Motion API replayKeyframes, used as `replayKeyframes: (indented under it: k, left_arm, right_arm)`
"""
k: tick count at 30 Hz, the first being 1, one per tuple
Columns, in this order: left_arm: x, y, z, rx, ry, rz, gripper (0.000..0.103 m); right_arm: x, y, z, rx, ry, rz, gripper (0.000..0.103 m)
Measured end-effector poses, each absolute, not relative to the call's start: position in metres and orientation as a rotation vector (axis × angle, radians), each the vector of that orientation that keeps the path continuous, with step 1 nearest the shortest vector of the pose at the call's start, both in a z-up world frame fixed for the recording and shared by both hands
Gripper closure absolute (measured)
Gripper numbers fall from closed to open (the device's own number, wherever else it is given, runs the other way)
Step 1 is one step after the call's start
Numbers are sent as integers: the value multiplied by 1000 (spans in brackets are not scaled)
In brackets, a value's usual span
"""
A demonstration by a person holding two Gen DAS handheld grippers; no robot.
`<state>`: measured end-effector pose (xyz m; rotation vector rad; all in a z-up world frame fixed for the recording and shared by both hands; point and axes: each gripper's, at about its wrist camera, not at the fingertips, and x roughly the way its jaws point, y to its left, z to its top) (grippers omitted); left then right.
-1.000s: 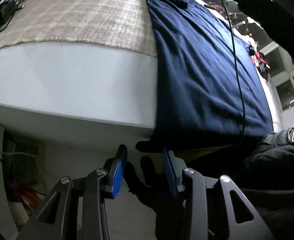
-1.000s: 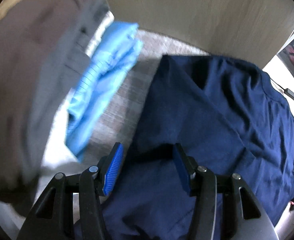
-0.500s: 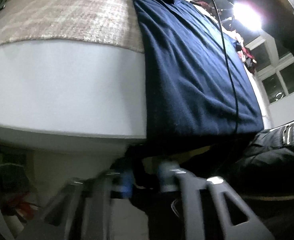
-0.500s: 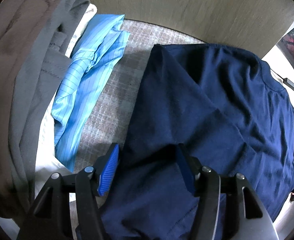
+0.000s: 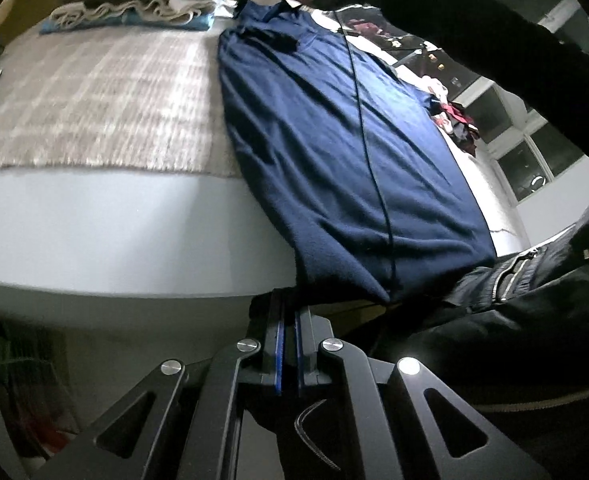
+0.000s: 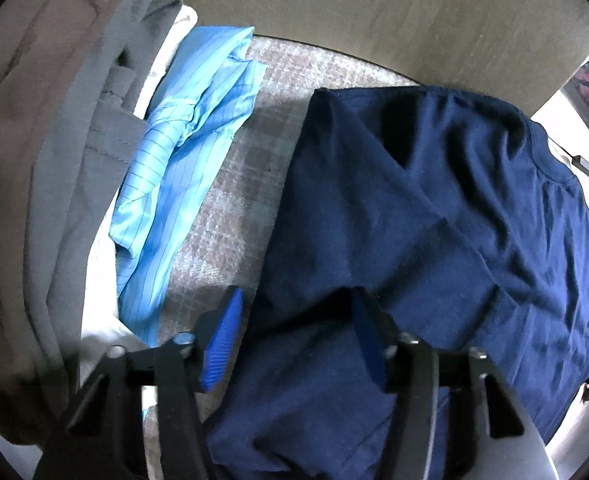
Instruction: Fold clothes
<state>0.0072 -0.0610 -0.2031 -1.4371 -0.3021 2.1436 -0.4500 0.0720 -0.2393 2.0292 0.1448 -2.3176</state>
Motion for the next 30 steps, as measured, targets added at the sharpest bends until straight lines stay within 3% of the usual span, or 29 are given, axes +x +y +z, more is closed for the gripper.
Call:
replayKeyframes:
  k: [2, 5, 21, 30]
  left_arm:
    - [10, -65, -200, -1425, -292, 2139, 100]
    - [16, -71, -193, -1404, -253, 2135, 100]
    - [43, 26, -140, -1345, -84, 2133, 100]
    - [53, 116, -152, -1383, -56, 2040, 100]
  right_arm:
    - [-449, 75, -237, 2026, 129, -2306, 90]
    - [-447, 81, -233, 2012, 105, -2291, 96]
    - [-429, 202, -179, 1842, -192, -2307, 97]
    - [-430, 264, -175, 1836, -208, -2305, 97]
